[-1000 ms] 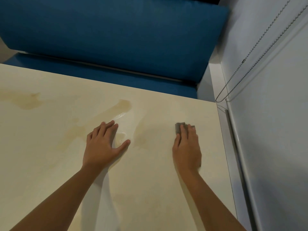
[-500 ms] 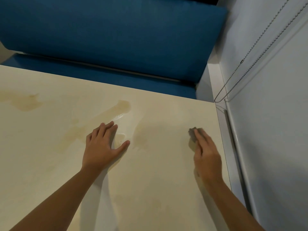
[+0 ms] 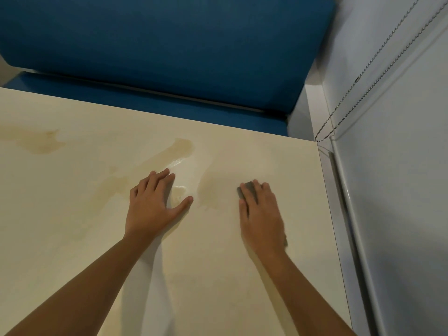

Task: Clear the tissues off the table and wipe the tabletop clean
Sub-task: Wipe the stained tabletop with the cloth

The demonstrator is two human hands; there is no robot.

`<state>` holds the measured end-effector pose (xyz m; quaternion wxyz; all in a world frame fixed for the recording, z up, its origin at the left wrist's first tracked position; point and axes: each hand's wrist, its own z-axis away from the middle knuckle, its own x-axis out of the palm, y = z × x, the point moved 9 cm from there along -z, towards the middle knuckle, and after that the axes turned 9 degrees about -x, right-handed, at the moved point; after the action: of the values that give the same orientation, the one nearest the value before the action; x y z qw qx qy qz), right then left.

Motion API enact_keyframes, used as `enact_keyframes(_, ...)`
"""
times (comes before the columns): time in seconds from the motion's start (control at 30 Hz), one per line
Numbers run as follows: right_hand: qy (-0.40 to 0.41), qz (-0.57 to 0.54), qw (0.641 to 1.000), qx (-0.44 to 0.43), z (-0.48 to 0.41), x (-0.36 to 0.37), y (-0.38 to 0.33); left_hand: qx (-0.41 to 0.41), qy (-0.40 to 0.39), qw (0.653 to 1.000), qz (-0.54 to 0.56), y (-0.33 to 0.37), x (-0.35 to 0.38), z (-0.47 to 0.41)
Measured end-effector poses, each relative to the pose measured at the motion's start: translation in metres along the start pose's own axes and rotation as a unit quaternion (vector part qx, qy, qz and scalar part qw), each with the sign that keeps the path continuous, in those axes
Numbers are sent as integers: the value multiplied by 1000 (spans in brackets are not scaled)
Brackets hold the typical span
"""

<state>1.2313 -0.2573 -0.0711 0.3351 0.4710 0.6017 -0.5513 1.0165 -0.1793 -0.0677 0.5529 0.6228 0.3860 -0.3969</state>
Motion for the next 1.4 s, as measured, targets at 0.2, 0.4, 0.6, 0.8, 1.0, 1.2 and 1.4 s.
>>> enact_keyframes(0.2, -88, 0, 976, -200, 69, 4, -62, 7, -9, 1000, -8, 2, -1, 1)
enact_keyframes(0.4, -22, -13, 995, -96, 75, -26, 4, 21, 0, 1000, -7, 4, -1, 3)
enact_keyframes(0.6, 127, 49, 974, 183, 61, -19, -5, 23, -26, 999, -14, 1, 6, 1)
enact_keyframes(0.8, 39, 52, 998, -9, 65, 6, -77, 114, -68, 991, 12, -4, 4, 10)
enact_keyframes(1.0, 17, 59, 998, -20, 105, -18, -41, 177, -58, 982, -20, -24, -14, 54)
enact_keyframes(1.2, 157, 62, 948, 271, 118, -14, -33, 185, -65, 978, -65, -25, -9, 59)
enact_keyframes(1.4, 51, 50, 997, 25, 110, 12, -118, 188, -63, 978, -58, -25, -10, 58)
